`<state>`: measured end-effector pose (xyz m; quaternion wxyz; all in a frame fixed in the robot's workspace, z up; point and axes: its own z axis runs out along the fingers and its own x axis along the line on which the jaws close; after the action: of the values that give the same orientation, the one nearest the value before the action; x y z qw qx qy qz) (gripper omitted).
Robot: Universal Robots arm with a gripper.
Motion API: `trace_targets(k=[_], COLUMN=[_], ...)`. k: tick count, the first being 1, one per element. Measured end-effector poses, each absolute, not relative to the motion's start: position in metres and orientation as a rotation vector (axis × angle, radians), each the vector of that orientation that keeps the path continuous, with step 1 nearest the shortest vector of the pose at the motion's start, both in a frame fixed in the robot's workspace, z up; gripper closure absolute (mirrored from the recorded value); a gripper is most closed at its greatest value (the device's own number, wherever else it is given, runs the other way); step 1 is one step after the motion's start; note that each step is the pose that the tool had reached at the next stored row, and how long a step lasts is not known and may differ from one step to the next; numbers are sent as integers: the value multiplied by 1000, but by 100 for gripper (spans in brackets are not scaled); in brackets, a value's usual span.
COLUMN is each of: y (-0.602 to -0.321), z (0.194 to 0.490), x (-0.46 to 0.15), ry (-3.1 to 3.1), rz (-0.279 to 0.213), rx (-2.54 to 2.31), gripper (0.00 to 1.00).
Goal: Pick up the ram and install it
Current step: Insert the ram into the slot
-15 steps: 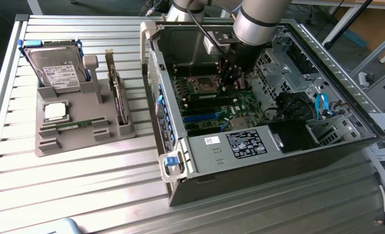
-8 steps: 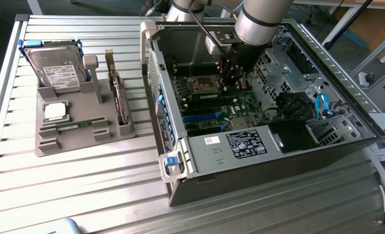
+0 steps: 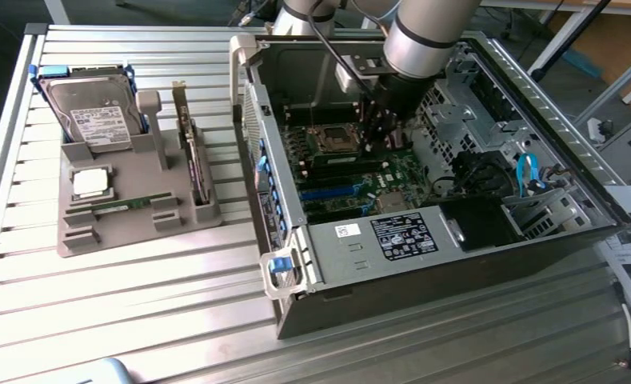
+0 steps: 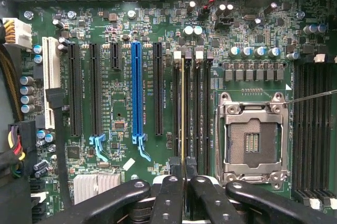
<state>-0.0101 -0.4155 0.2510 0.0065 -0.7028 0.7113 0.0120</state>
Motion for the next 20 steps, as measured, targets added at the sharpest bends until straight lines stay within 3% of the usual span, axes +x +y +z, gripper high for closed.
trace_targets(k=[20], y=[-415], z=[244], x=[-10], ry=[2224], rz=[37], rx=[-2200], gripper=[88])
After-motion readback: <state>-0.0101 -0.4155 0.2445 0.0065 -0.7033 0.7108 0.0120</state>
